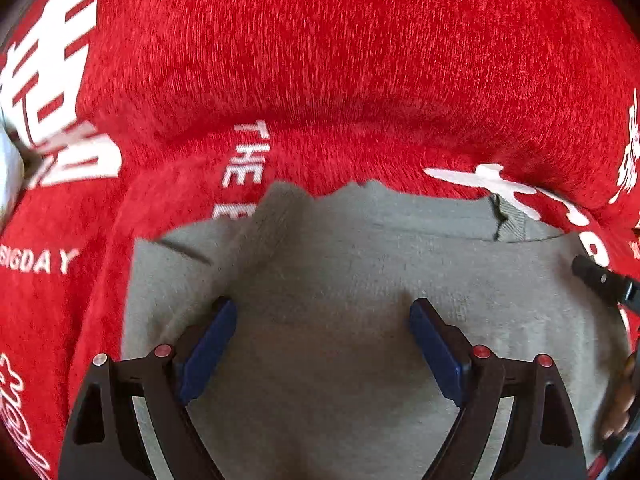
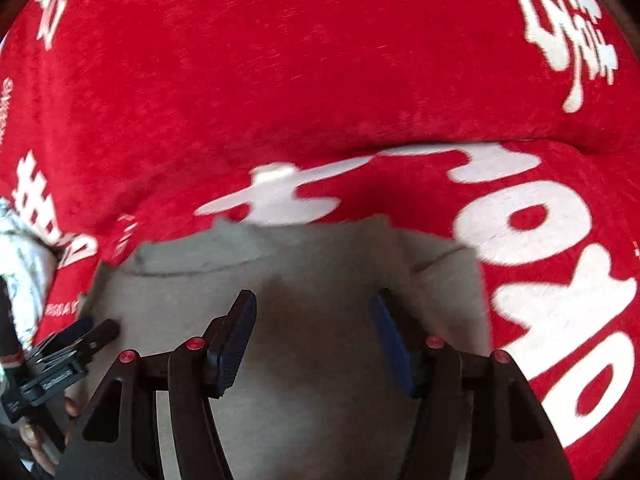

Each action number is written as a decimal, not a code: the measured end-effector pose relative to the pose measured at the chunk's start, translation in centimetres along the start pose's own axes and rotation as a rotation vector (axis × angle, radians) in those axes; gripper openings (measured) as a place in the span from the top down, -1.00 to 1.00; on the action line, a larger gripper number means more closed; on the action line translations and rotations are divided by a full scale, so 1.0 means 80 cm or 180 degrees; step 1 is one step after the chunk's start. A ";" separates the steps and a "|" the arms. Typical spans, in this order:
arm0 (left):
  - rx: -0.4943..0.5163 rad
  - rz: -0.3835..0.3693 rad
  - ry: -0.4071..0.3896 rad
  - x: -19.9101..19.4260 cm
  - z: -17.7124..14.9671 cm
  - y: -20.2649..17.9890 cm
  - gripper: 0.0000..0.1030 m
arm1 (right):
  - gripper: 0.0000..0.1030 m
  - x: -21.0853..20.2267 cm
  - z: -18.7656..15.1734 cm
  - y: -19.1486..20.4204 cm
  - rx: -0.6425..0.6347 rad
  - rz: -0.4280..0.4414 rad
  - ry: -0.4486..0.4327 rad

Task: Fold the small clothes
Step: 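Open both tools and release the folded hem, then move both tools back over the folded sweater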

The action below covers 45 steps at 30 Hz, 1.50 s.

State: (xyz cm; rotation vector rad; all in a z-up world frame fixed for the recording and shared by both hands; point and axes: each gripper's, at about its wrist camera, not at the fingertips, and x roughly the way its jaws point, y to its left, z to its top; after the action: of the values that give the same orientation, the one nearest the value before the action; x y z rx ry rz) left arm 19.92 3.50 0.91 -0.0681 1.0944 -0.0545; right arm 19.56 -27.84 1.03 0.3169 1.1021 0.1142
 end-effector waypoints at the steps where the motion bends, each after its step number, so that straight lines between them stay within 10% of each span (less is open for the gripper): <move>1: 0.0044 0.0035 0.0001 0.001 -0.001 -0.002 -0.74 | -0.25 0.001 0.001 -0.007 0.0043 0.0040 -0.0013; 18: -0.0441 0.0237 0.0171 0.001 0.025 0.046 -0.74 | -0.55 -0.002 0.004 0.041 -0.0396 -0.0606 -0.0011; 30: 0.0202 0.0569 -0.0248 -0.073 -0.109 -0.014 -0.76 | -0.55 -0.054 -0.135 0.123 -0.1176 -0.0487 -0.0166; 38: -0.0259 0.0408 -0.0401 -0.131 -0.141 0.050 -0.78 | -0.58 -0.123 -0.164 0.034 -0.0421 -0.0498 -0.0351; 45: -0.0203 0.0094 -0.0424 -0.148 -0.187 0.005 -0.78 | -0.58 -0.143 -0.223 0.085 -0.0779 -0.0333 -0.0549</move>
State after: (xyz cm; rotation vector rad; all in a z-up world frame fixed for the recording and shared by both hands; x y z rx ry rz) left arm 1.19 4.43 4.54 -0.1113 0.9638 0.0114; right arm -1.02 -20.77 5.61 0.0483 0.9204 0.1248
